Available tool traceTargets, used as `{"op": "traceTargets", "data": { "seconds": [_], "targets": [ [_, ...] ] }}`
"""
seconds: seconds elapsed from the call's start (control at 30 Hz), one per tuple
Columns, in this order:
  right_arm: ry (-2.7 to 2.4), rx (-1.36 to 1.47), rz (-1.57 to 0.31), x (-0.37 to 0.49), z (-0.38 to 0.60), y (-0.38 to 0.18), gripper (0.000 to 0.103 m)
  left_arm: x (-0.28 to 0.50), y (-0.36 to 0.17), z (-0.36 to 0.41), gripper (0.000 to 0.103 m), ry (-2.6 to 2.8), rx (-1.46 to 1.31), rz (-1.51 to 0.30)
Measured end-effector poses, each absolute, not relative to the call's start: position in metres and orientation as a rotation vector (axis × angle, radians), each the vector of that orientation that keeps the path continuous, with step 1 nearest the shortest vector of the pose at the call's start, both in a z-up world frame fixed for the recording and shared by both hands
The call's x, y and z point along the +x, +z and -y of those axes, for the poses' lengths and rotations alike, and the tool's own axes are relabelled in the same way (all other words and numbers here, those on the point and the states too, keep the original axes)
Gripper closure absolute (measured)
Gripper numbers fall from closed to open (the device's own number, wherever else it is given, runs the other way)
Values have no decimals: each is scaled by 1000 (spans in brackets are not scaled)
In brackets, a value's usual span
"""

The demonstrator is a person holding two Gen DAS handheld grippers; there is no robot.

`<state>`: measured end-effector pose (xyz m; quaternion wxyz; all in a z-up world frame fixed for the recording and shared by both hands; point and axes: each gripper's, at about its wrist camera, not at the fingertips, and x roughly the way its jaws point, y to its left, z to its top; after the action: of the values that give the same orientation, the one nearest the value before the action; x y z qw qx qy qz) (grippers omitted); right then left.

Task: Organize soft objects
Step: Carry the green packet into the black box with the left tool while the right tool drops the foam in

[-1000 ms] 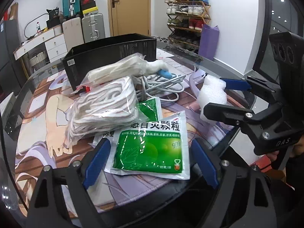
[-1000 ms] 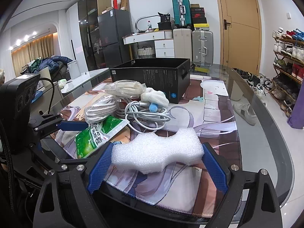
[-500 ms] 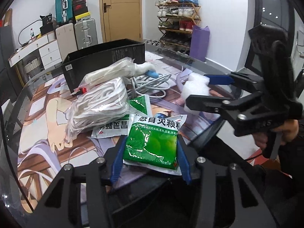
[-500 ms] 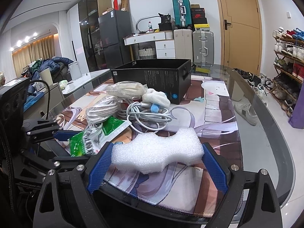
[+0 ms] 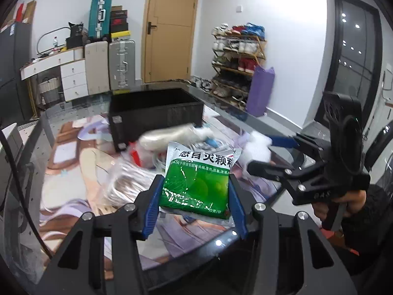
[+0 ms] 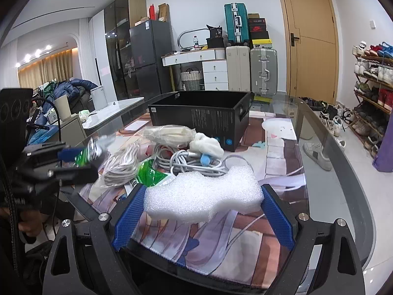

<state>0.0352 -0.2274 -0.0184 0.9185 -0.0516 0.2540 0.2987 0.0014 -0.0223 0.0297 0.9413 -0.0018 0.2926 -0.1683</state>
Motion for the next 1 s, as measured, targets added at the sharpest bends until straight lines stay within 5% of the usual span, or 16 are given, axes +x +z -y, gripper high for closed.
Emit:
{"op": "traceTargets", "data": {
  "seconds": [1.0],
  "targets": [
    [632, -183, -477, 129, 174, 58, 11, 123, 70, -31, 53, -163, -43, -548]
  ]
}}
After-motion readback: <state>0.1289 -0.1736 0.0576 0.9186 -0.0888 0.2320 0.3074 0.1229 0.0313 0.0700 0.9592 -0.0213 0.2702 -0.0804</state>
